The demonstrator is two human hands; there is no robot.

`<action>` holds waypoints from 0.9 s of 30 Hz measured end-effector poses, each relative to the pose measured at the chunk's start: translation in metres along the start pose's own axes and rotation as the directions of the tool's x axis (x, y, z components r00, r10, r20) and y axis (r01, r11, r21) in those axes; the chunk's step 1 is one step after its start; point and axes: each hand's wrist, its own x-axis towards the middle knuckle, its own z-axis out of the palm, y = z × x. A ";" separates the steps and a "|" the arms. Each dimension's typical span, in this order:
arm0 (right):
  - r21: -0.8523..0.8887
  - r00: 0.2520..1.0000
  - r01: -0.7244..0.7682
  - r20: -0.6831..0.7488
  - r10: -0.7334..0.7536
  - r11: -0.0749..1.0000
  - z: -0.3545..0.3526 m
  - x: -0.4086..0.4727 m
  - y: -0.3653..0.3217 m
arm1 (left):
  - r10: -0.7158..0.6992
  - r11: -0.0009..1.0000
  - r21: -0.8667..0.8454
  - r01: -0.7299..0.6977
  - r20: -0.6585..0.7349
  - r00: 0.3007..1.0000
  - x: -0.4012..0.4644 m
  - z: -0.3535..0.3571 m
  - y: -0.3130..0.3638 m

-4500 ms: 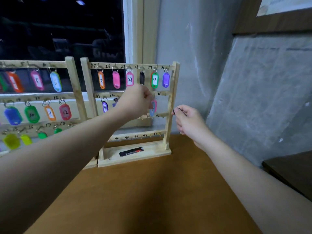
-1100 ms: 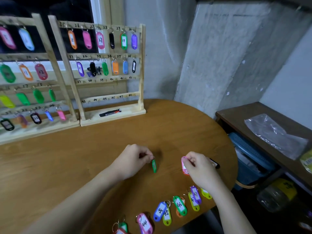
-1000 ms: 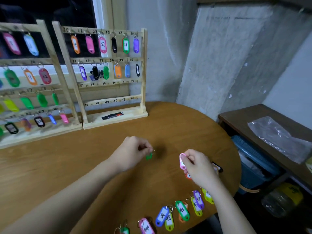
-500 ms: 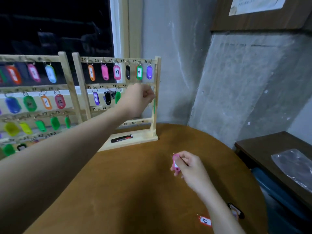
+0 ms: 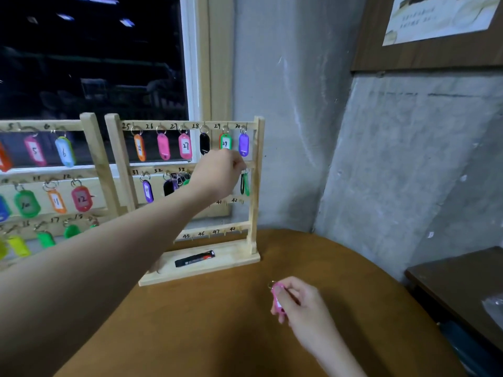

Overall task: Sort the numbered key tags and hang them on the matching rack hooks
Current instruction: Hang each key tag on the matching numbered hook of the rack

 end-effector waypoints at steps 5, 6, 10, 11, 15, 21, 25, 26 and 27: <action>0.004 0.999 -0.017 0.052 0.016 1.000 0.002 0.007 0.001 | -0.046 0.999 0.000 0.046 -0.002 0.999 0.007 0.004 -0.005; 0.004 0.998 -0.016 0.057 0.016 1.000 0.002 0.007 0.001 | -0.052 0.999 0.013 0.052 0.004 0.999 0.008 0.005 -0.005; -0.011 0.997 -0.020 0.072 0.021 1.000 0.002 0.005 0.003 | -0.048 0.996 0.080 0.046 0.014 0.999 0.010 0.007 -0.006; -0.025 0.997 -0.024 0.074 0.026 0.999 0.002 0.005 0.004 | -0.049 0.994 0.095 0.047 0.018 0.999 0.009 0.007 -0.006; -0.055 0.996 -0.032 0.083 0.036 0.998 0.002 0.002 0.004 | -0.036 0.989 0.144 0.034 0.013 0.999 0.007 0.007 -0.005; 0.010 0.997 -0.018 0.076 0.017 1.000 0.002 -0.001 -0.005 | 0.100 0.991 0.095 -0.097 -0.026 0.995 -0.006 -0.002 -0.015; -0.008 0.996 0.005 0.089 -0.004 1.000 0.009 0.002 -0.015 | 0.287 0.946 0.161 -0.280 -0.025 0.957 -0.023 -0.010 -0.030; -0.009 0.995 0.011 0.096 -0.010 1.000 0.012 0.004 -0.018 | 0.322 0.932 0.183 -0.312 -0.030 0.946 -0.028 -0.013 -0.035; -0.003 0.994 0.019 0.103 -0.019 1.000 0.017 0.005 -0.023 | 0.349 0.921 0.198 -0.336 -0.036 0.936 -0.033 -0.018 -0.039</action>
